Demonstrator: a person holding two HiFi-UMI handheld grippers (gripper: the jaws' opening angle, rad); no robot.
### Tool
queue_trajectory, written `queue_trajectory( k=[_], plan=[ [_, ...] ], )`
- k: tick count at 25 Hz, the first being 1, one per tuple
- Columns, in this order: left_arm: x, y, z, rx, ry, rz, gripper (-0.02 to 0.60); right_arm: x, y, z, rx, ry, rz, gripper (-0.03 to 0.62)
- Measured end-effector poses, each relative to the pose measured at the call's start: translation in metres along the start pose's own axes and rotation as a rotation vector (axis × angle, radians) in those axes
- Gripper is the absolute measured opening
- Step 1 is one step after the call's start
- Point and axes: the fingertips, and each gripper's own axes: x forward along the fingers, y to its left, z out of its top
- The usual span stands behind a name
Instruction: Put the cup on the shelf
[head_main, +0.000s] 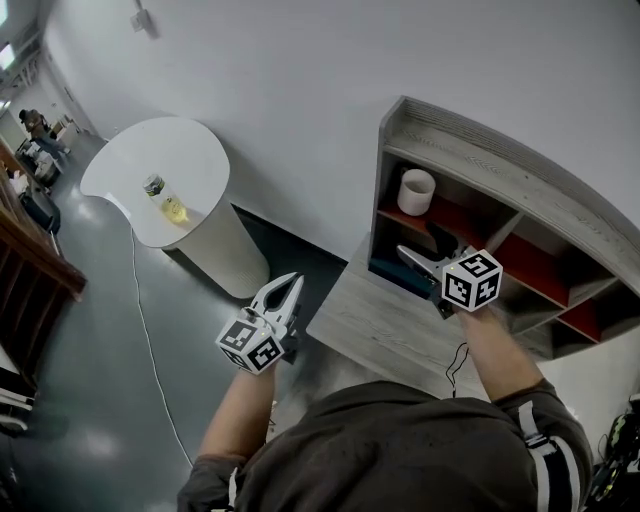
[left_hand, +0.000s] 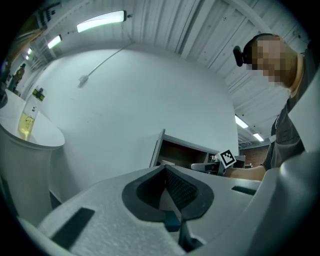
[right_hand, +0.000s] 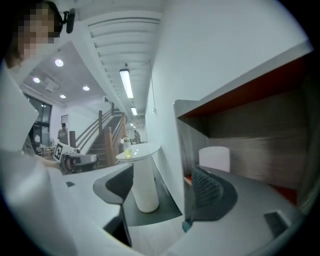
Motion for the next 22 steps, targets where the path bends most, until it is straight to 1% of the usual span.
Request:
queue_trajectory(
  k=[4, 7, 9, 13, 18, 22],
  plan=[
    [-0.017, -0.008, -0.003, 0.05, 0.019, 0.026, 0.005, -0.005, 0.038, -0.007, 0.012, -0.027, 0.108, 0.245],
    [-0.031, -0.013, -0.003, 0.075, 0.022, 0.045, 0.005, -0.007, 0.066, -0.017, 0.005, -0.027, 0.183, 0.169],
    [-0.039, -0.015, -0.003, 0.08, 0.021, 0.058, 0.005, -0.009, 0.078, -0.023, 0.003, -0.028, 0.212, 0.105],
    [-0.055, -0.015, -0.007, 0.069, 0.014, 0.089, 0.005, -0.012, 0.091, -0.033, -0.001, -0.032, 0.23, -0.008],
    [-0.066, -0.014, -0.02, 0.066, 0.028, 0.117, 0.005, -0.012, 0.099, -0.039, -0.014, -0.033, 0.259, -0.008],
    [-0.07, -0.012, -0.024, 0.078, 0.038, 0.137, 0.005, -0.011, 0.098, -0.04, -0.01, -0.031, 0.259, -0.008]
  ],
)
